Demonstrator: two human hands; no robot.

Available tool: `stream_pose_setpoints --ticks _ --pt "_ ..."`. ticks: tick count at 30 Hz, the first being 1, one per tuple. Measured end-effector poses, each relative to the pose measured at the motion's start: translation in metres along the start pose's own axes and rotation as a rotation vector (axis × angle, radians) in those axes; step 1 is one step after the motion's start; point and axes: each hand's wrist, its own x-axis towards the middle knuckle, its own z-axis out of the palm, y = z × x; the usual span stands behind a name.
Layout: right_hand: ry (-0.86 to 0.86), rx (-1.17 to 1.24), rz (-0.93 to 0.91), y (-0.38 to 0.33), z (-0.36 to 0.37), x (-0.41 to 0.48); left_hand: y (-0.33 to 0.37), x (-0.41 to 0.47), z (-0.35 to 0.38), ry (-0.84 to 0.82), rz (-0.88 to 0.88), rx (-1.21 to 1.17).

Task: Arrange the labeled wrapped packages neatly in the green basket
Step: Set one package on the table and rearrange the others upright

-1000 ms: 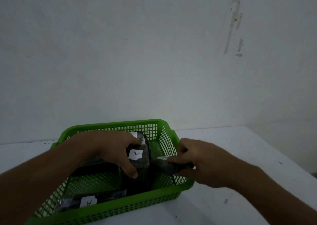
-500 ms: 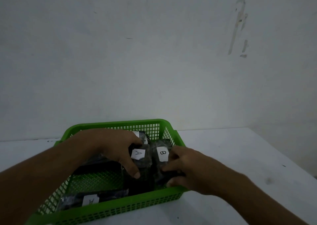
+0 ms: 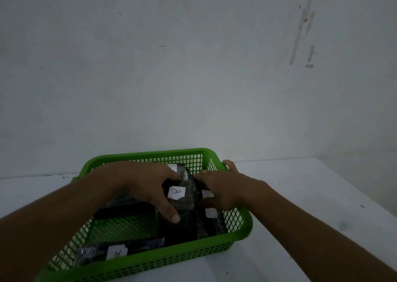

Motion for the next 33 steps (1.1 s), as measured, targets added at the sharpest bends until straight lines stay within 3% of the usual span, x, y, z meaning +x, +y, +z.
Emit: stream_pose_setpoints --ticks 5,8,13,16,19,24,28,33 --pt "-0.052 -0.018 0.041 0.000 -0.004 0.014 -0.008 -0.002 0.001 0.023 0.093 -0.106" --pt "-0.106 0.015 0.093 -0.002 -0.013 0.023 -0.018 0.000 0.002 0.163 0.115 -0.136" --pt "0.170 0.277 0.242 -0.005 -0.020 0.057 -0.042 0.015 0.006 0.448 -0.025 -0.130" --pt "0.159 0.322 0.298 -0.016 -0.008 0.078 -0.049 0.024 0.011 0.551 -0.065 -0.171" --pt "0.093 0.384 0.298 -0.023 0.000 0.090 -0.053 0.031 0.016 0.553 -0.084 -0.173" --pt "0.218 0.692 0.254 -0.007 -0.015 0.084 -0.055 0.034 0.019 0.546 -0.063 -0.223" --pt "0.309 0.808 0.259 0.027 -0.034 0.066 -0.052 0.039 0.021 0.535 0.026 -0.199" --pt "0.258 0.925 0.230 0.058 -0.042 0.040 -0.051 0.049 0.016 0.438 0.145 -0.140"
